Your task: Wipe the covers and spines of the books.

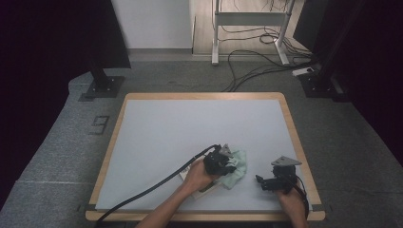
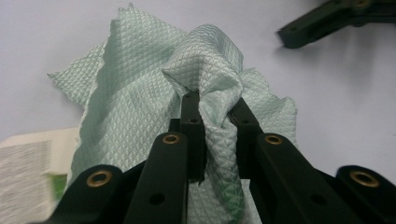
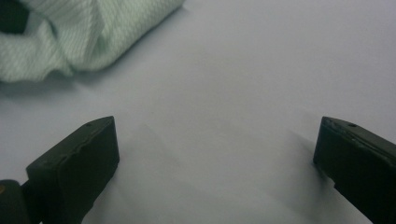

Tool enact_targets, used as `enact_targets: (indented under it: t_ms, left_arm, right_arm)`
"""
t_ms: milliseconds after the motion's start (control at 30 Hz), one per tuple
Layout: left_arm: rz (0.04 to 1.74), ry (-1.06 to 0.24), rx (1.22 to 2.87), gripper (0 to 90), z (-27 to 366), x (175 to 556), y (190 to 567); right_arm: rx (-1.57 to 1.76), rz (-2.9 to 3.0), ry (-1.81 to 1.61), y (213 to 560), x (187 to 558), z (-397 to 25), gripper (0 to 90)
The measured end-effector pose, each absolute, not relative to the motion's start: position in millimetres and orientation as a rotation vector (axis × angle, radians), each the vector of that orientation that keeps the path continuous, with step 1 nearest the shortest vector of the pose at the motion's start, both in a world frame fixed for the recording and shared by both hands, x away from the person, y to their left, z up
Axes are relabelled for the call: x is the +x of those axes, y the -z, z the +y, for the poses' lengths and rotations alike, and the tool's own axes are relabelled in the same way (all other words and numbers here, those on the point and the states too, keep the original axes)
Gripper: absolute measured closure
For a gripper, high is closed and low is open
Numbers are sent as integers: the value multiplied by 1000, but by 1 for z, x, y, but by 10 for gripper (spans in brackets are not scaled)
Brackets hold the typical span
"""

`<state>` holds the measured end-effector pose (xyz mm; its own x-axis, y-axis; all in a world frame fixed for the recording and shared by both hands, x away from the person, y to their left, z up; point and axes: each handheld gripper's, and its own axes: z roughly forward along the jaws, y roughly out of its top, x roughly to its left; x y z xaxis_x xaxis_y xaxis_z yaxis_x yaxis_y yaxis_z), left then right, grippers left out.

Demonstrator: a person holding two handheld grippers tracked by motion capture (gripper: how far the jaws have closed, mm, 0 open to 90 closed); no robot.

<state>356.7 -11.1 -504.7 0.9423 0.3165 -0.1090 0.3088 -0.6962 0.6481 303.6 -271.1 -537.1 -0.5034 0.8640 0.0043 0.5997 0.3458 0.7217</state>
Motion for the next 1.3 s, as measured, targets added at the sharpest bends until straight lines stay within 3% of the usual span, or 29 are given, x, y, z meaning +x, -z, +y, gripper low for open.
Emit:
enact_targets:
  t_ms: [300,1033,1300]
  left_arm:
    - [402,13,2398,795,0,345,504]
    - [424,16,2350,795,91,287,504]
    - [460,79,2309,795,120,281,506]
  right_arm:
    - [1285,2235,-957,537,303,-271,1]
    - [1285,2235,-959,537,303,-271,2]
    - [1286,2234,-959,537,303,-271,2]
